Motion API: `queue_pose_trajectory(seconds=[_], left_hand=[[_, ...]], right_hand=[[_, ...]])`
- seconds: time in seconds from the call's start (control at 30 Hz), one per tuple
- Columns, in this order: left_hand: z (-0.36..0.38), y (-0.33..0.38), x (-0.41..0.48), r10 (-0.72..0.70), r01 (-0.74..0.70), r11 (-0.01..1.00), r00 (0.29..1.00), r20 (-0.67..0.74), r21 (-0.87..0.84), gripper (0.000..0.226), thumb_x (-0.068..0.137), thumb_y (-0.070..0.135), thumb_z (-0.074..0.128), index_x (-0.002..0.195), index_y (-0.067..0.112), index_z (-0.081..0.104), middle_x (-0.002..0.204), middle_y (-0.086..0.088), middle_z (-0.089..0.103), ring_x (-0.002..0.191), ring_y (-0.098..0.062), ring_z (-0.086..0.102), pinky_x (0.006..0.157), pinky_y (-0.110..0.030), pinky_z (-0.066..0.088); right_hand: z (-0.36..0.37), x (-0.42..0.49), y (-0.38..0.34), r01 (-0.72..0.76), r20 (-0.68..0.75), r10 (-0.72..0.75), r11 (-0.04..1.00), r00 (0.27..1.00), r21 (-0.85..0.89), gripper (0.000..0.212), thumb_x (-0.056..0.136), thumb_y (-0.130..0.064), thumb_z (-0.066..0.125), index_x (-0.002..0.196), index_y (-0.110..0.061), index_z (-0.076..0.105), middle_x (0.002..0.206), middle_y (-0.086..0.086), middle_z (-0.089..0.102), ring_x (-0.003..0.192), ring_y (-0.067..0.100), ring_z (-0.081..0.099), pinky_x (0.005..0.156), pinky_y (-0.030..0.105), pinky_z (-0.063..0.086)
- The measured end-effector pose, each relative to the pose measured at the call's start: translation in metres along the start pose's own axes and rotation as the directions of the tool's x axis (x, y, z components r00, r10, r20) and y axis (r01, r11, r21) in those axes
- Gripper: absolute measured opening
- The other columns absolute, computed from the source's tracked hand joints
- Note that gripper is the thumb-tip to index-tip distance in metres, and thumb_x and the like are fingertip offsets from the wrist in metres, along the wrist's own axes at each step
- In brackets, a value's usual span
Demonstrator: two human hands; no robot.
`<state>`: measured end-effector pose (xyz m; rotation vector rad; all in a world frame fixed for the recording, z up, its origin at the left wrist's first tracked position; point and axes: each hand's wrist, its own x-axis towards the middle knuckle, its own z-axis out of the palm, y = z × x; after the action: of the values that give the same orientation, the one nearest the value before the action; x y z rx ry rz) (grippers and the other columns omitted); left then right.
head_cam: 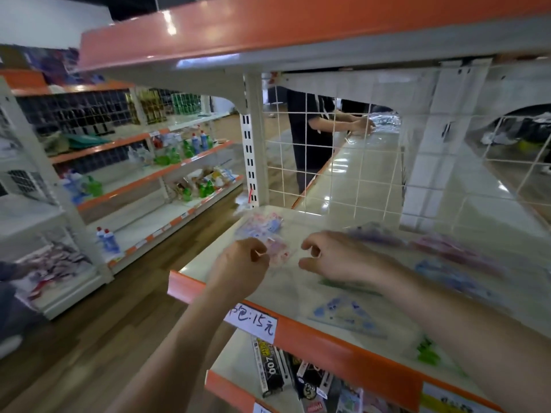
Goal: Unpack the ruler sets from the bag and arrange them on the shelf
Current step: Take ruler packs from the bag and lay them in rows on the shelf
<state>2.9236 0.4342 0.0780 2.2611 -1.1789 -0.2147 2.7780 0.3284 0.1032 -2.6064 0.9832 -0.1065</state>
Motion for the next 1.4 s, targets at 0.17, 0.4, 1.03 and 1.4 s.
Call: queue_pose_trajectory(seconds=[0.17,0.4,1.03,1.4], left_hand=[[-0.006,-0.015,0.004,-0.031,0.03,0.999,0.998,-0.048,-0.011,0.022,0.093,0.027,0.053,0.112,0.024,0.063,0.095,0.007,0.061,0.083,-0.012,0.059,0.072,-0.026,0.047],[-0.01,-0.034,0.005,-0.034,0.032,0.999,0.997,-0.064,-0.037,0.019,0.094,0.025,0.051,0.108,0.022,0.063,0.103,0.004,0.064,0.081,-0.01,0.06,0.063,-0.018,0.048],[-0.014,-0.03,0.003,-0.131,0.128,0.955,0.991,0.005,-0.269,0.008,0.094,0.024,0.053,0.096,0.024,0.062,0.092,0.005,0.062,0.086,-0.017,0.064,0.082,-0.035,0.055],[-0.019,-0.023,0.004,-0.174,0.153,0.893,0.985,-0.012,-0.423,0.008,0.095,0.024,0.054,0.095,0.025,0.062,0.086,0.009,0.061,0.077,-0.013,0.06,0.07,-0.026,0.051]], right_hand=[[0.02,0.039,-0.026,0.006,-0.019,-0.007,0.998,1.0,-0.069,0.059,0.086,-0.056,0.055,0.13,-0.018,0.05,0.129,0.006,0.051,0.114,0.025,0.05,0.084,0.034,0.042],[0.043,0.068,-0.048,-0.076,0.021,0.08,0.988,0.997,-0.134,0.078,0.079,-0.066,0.055,0.141,-0.02,0.039,0.143,0.01,0.042,0.126,0.03,0.042,0.099,0.04,0.035],[0.033,0.077,-0.02,-0.206,0.015,0.221,0.883,0.975,0.421,0.032,0.078,-0.013,0.064,0.056,-0.018,0.042,0.057,-0.001,0.041,0.051,0.012,0.038,0.045,0.022,0.029],[0.002,0.064,-0.013,-0.084,-0.016,0.135,0.699,0.991,0.71,0.01,0.091,-0.012,0.055,0.083,-0.013,0.06,0.075,0.003,0.064,0.062,0.01,0.058,0.056,0.02,0.043]])
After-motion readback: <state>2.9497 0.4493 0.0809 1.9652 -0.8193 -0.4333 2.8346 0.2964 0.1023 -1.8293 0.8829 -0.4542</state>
